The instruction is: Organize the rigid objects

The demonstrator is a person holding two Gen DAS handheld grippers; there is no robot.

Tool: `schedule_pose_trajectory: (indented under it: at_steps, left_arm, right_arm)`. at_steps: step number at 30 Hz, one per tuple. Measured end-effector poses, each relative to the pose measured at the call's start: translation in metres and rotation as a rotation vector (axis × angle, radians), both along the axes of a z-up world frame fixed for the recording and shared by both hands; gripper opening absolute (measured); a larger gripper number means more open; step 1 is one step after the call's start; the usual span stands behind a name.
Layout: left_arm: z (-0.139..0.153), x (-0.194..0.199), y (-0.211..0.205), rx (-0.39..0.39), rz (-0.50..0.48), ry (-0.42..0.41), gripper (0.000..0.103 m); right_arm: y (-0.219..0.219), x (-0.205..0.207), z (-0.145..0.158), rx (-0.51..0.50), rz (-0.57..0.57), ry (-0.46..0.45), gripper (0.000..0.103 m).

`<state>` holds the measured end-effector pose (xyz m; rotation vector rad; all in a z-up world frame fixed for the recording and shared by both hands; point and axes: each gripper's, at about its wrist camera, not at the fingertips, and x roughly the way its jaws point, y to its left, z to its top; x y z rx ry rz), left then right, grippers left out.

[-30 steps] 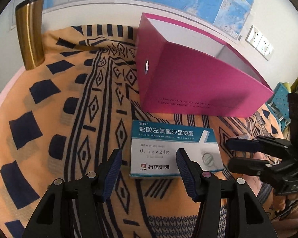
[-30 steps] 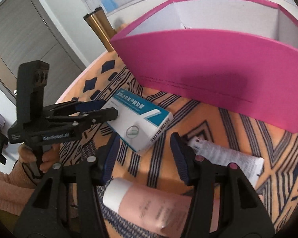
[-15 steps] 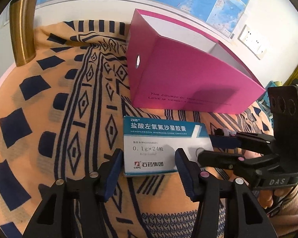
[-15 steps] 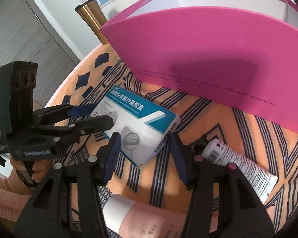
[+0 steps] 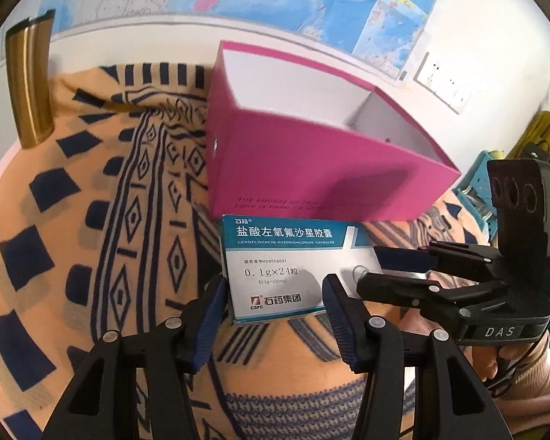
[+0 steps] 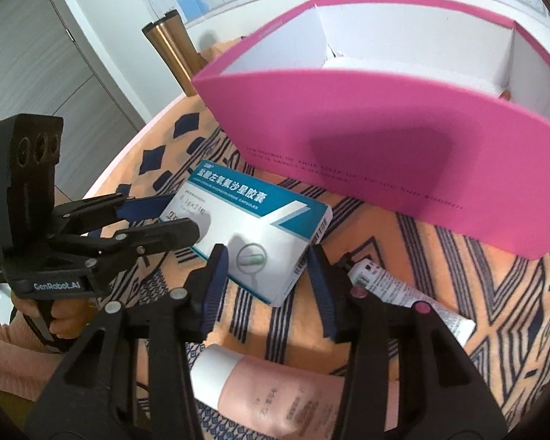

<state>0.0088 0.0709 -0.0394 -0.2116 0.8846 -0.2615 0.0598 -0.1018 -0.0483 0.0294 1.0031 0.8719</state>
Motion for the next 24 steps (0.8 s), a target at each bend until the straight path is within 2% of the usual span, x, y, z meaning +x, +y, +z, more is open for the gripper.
schedule_pose_trajectory:
  at_steps: [10,24]
  left_arm:
    - [0.02,-0.003,-0.016,0.003,-0.034,-0.063,0.054]
    - [0.04,0.0,-0.026,0.017,-0.051,-0.113,0.054]
  right_arm:
    - [-0.02,-0.005,0.029,0.026,-0.022,-0.076,0.048]
    - [-0.035,-0.009,0.046,0.05,-0.042,-0.128,0.048]
